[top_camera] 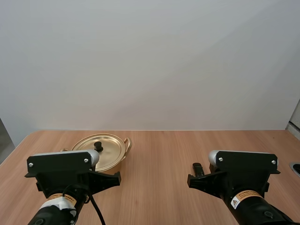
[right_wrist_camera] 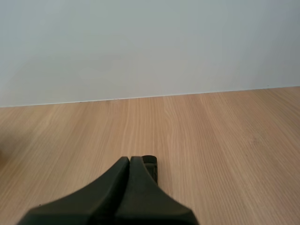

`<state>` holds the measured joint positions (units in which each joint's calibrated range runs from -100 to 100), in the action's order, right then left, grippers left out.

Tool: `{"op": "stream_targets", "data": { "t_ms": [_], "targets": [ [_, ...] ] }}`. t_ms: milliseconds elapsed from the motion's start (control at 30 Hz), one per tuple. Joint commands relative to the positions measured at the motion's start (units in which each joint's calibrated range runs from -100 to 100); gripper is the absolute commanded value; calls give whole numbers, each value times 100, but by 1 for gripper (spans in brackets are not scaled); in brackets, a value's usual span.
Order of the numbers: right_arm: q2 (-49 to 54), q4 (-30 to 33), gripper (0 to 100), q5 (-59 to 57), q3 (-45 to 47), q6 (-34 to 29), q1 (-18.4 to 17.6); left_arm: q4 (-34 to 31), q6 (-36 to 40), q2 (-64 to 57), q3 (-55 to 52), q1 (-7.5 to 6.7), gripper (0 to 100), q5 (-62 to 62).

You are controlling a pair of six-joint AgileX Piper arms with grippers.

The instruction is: Open the pot, put the car inside, and close it

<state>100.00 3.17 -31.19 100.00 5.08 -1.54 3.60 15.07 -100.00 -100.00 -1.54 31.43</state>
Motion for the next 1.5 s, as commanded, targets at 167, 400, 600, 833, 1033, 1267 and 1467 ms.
{"op": "stream_targets", "data": {
  "t_ms": [167,400,600,833,1033,1267,1467],
  "targets": [
    [0,-2,0,-2,0,-2,-1,5,2,0,0,-1,0,-40],
    [0,758,0,419,0,46,-1,-717,-26,0,0,-1,0,-2859],
    [0,2413,0,1642,0,46,-1,-1321,-26,0,89,-1,0,-4494],
    [0,2400,0,1642,-579,46,-1,-1321,-26,0,931,-1,0,-4303],
    [0,2104,0,1247,-1655,46,-1,-1321,144,0,1401,-1,0,-2195],
    [0,1890,0,-1127,-2757,117,-1,-1324,-894,0,1745,-1,0,-1630],
    [0,990,0,-2081,-2933,1570,-1,-1247,-795,651,2431,-1,0,304]
  ]
}}
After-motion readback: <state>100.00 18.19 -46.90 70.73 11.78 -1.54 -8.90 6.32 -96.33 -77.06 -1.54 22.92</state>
